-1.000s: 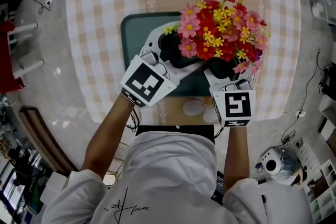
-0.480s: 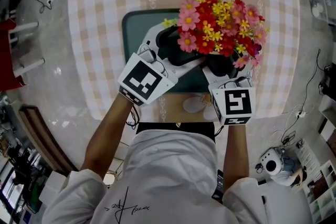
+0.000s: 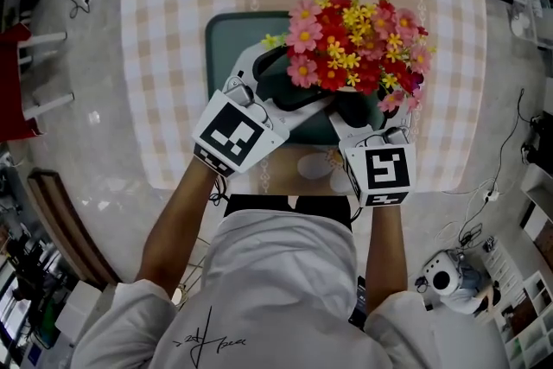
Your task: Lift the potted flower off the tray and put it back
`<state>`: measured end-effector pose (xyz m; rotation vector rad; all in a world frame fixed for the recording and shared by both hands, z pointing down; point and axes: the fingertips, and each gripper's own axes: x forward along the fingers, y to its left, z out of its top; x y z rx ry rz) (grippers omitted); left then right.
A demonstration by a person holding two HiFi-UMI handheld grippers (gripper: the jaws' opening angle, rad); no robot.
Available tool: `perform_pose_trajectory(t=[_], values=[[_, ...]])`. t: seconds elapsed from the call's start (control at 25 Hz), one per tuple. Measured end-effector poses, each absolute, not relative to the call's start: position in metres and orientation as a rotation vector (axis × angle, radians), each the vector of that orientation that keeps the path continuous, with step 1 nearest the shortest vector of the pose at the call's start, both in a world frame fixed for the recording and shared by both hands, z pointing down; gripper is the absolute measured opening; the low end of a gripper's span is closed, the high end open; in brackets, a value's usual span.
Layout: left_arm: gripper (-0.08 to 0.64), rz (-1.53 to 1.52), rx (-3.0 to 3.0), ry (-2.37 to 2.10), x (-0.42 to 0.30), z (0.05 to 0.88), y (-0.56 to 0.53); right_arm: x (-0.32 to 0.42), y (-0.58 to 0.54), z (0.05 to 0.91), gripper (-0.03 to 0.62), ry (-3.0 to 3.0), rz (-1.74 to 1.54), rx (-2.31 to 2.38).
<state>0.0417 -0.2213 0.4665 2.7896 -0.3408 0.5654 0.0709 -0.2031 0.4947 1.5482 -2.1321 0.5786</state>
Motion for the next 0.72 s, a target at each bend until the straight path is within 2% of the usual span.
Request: perform_pose_trajectory(t=[0.72], values=[[0.376, 0.518, 2.801, -0.446, 0.033, 0.424, -0.177, 0.063, -0.163, 0.449, 0.422, -2.212, 0.493, 1.499]])
